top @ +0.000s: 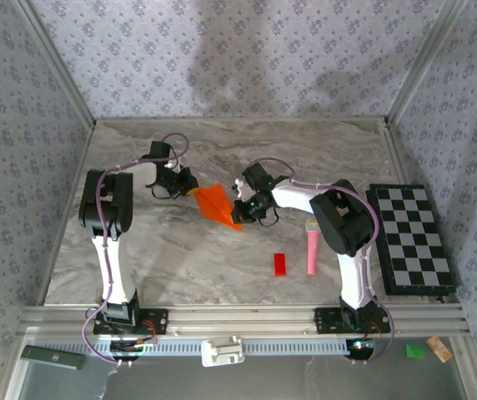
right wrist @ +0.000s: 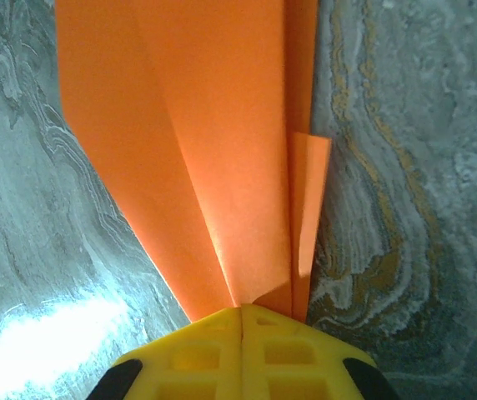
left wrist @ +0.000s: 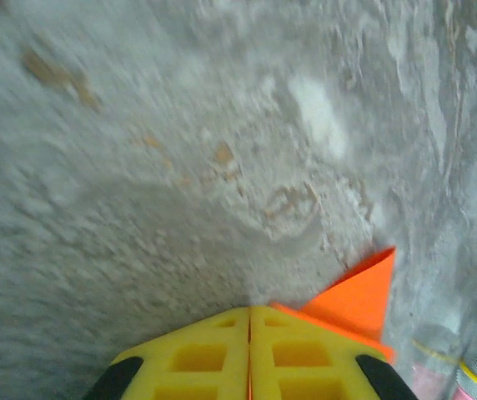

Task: Fold a paper plane with a square sheet of paper (pick it up from the middle)
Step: Fourth fold the wing at the center of the table, then pick up the paper from the center of the table.

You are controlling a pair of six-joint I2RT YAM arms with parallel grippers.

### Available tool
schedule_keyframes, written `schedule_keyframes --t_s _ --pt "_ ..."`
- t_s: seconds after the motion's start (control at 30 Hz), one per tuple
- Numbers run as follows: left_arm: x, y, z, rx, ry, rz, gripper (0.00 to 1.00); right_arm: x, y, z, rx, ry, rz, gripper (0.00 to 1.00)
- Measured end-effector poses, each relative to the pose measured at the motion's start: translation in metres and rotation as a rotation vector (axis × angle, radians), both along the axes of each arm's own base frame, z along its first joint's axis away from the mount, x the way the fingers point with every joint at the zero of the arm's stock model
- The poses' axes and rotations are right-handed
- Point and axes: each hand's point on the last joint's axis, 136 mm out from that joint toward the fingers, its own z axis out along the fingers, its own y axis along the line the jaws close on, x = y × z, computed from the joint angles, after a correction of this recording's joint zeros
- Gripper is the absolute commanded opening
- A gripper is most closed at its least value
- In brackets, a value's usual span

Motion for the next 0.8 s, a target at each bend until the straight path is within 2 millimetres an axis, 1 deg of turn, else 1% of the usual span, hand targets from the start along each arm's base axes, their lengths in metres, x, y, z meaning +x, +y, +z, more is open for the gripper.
schedule_keyframes --t_s 0.1,0.17,0.23,0.3,0.37,0.43,0.53,0.6,0.67,0.7,0.8 --pt "0.013 0.012 0.003 0.060 -0.028 0.024 0.08 -0.001 -0.001 0.001 -0.002 0.003 -0.001 0.05" --pt "0.023 0.022 0.006 0.093 -0.054 0.051 0.09 -0.001 -0.001 0.002 -0.001 0.003 -0.003 0.07" --pt "0.027 0.031 0.010 0.112 -0.068 0.073 0.11 0.000 0.000 0.003 0.001 0.004 -0.007 0.10" --pt "0.028 0.037 0.020 0.125 -0.080 0.091 0.15 0.000 0.000 0.005 0.003 0.007 -0.016 0.14" --pt "0.025 0.039 0.039 0.130 -0.111 0.110 0.20 0.002 0.002 0.008 0.011 0.007 -0.031 0.19" --pt "0.019 0.041 0.062 0.128 -0.149 0.128 0.28 0.009 0.004 0.017 0.034 -0.008 -0.055 0.24" --pt "0.004 0.046 0.103 0.125 -0.224 0.166 0.42 0.026 0.007 0.041 0.092 -0.064 -0.096 0.31" --pt "-0.010 0.050 0.123 0.118 -0.260 0.198 0.49 0.040 0.007 0.058 0.130 -0.113 -0.118 0.33" --pt "-0.023 0.054 0.129 0.117 -0.275 0.223 0.55 0.052 0.008 0.071 0.154 -0.148 -0.131 0.35" --pt "-0.030 0.055 0.128 0.114 -0.269 0.235 0.57 0.058 0.008 0.074 0.161 -0.160 -0.136 0.37" --pt "-0.051 0.058 0.112 0.110 -0.228 0.258 0.68 0.069 0.009 0.077 0.169 -0.178 -0.138 0.38"
